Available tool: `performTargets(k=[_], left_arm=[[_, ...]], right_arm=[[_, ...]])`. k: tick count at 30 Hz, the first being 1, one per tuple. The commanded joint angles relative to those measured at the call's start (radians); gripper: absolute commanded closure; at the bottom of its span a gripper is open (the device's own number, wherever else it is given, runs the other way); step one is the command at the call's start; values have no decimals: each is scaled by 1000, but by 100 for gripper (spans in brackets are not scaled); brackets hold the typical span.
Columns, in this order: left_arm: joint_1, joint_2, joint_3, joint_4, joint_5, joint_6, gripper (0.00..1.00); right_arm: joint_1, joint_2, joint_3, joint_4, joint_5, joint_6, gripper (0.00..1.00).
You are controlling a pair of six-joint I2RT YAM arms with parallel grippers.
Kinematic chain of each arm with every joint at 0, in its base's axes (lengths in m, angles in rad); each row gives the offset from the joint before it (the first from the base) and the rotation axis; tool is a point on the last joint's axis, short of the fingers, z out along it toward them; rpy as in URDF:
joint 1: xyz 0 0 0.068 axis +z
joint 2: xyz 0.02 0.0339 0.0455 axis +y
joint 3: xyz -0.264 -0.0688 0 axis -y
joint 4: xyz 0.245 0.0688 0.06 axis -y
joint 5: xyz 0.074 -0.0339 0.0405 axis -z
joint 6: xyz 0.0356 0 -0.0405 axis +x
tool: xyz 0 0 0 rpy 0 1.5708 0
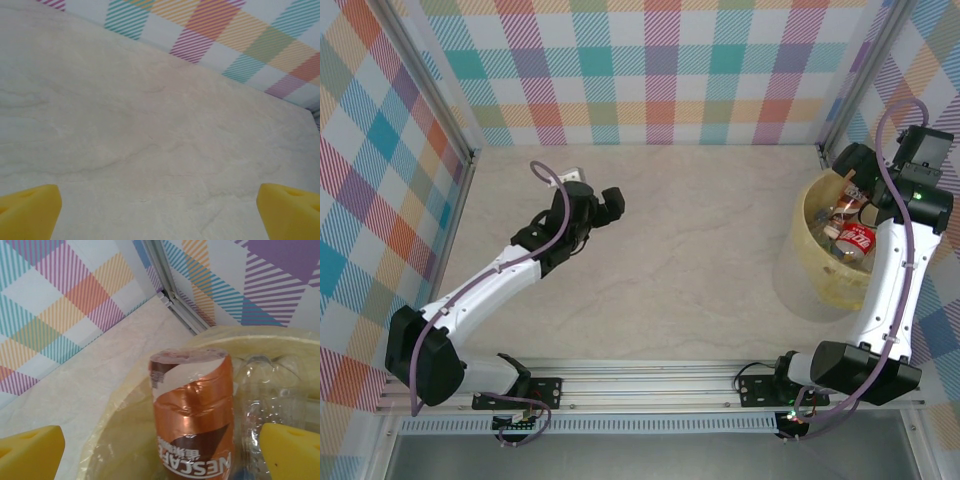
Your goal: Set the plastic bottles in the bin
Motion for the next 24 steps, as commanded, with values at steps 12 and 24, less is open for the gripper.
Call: performTargets(k=[12, 24], left_arm=[[84, -86, -73, -56, -34, -75, 0], [90, -76, -97, -58, -43, -90, 0]], right_arm=[[75, 192, 210, -36, 70, -130, 0], [54, 276, 186, -119, -63, -82, 0]])
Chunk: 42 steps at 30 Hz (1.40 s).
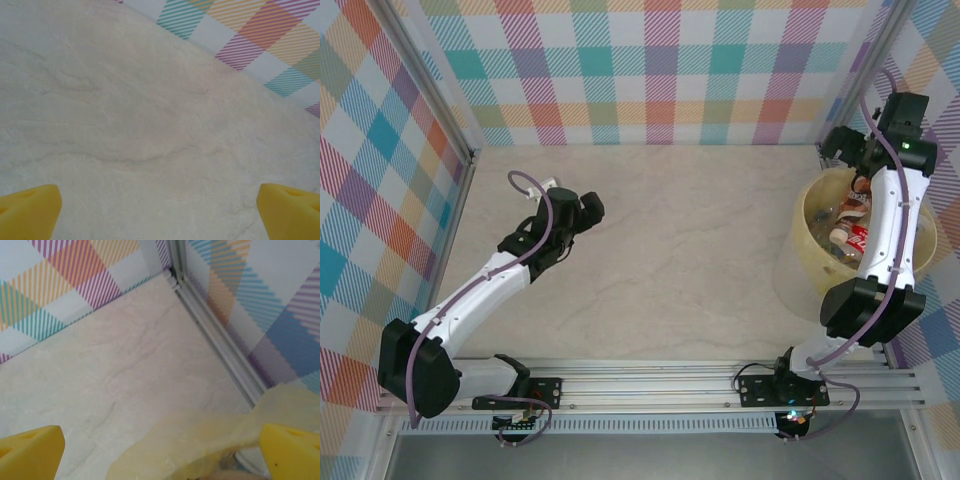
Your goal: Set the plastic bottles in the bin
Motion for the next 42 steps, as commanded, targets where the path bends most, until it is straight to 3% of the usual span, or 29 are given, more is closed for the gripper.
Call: performTargets(k=[1, 7, 13, 18, 24, 29, 34, 39, 42], left_arm=[[13, -9, -5, -4, -14, -7, 0], [15, 0, 15, -44, -27, 5, 0], [24, -67, 6, -108, -116, 3, 0], [46, -163, -16, -183, -248, 19, 0], [104, -263, -109, -193, -460, 91, 0], [182, -278, -214, -133, -596, 184, 0], [269, -278, -385, 119, -514, 314, 0], [340, -208, -484, 229, -411, 331, 0], [358, -119, -532, 383, -322, 420, 0]], right_arm=[[3, -58, -31, -50, -59, 27, 0], [25, -60, 118, -109, -79, 0, 1], [245, -108, 141, -41, -218, -90, 0], [427, -153, -39, 207, -378, -94, 0], [570, -163, -307, 502, -453, -168, 0], [595, -136, -555, 630, -344, -169, 0], [593, -115, -770, 730, -188, -212, 0], [560, -79, -856, 758, -131, -220, 0], [529, -50, -882, 761, -96, -219, 0]])
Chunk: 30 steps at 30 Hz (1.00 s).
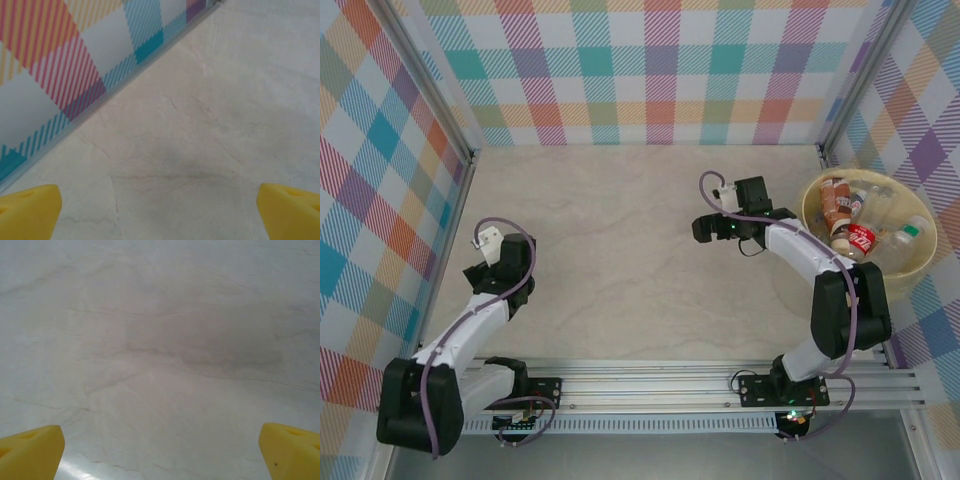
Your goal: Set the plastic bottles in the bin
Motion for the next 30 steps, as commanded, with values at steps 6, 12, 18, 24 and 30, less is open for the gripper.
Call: performTargets(k=[6, 12, 18, 24, 30], left_arm=[[27, 225, -27, 376, 278, 180, 0], [32, 317, -40, 631, 457, 307, 0], [39, 345, -65, 734, 478, 315, 0], [52, 495, -97, 949, 545, 327, 0], [52, 473, -103, 911, 446, 281, 0]], right_arm=[[-93, 39, -76, 119, 72, -49, 0], [-167, 0, -190, 283, 27, -71, 0], [-191, -32, -305, 493, -22, -61, 0], [-197, -40, -392, 688, 6, -69, 0], [-238, -67, -534, 906, -28, -35, 0]])
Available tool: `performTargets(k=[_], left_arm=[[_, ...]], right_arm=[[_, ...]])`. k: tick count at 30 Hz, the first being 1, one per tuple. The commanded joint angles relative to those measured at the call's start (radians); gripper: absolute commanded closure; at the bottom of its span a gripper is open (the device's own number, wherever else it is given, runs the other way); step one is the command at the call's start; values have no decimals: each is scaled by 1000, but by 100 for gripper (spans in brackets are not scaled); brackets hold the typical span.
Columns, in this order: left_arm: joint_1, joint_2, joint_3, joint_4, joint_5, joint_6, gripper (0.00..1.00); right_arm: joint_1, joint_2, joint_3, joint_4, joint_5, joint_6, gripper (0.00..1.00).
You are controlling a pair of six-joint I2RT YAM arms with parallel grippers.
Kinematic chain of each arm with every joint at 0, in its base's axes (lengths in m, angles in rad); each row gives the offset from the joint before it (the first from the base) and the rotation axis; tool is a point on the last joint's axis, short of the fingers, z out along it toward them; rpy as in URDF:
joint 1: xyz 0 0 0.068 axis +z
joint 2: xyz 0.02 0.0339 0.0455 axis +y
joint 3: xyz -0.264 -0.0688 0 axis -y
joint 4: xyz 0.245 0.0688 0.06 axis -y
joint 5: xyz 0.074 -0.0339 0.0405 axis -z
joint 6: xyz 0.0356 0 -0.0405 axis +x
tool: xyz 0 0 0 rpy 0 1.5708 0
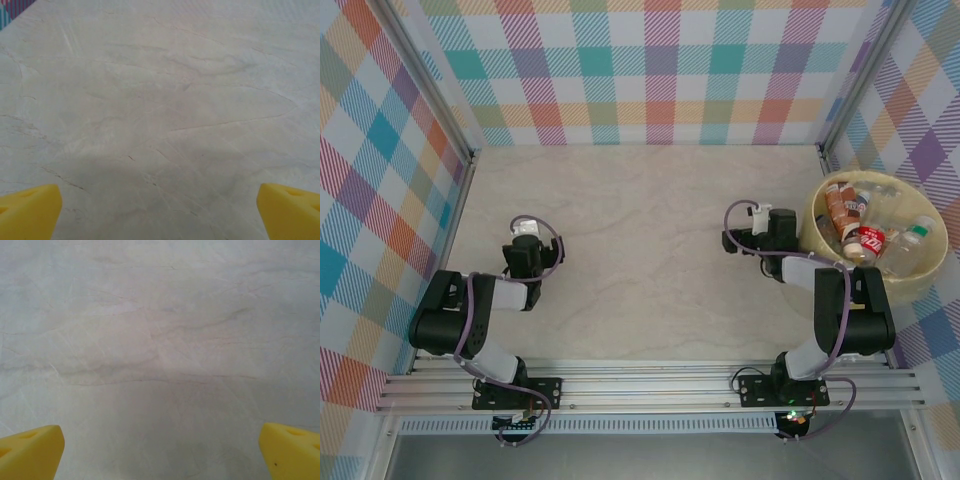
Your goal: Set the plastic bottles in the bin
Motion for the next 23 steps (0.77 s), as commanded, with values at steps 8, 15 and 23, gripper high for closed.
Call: performTargets(k=[8, 15, 23], left_arm=[[11, -6, -5, 84, -33, -15, 0], [11, -5, -5, 82, -31, -15, 0], [10, -6, -6, 83, -31, -13, 0]], right_arm=[[-43, 3, -158, 395, 38, 71, 0], [-43, 4, -160, 403, 37, 70, 0], [-43, 2, -161, 402, 36, 70, 0]])
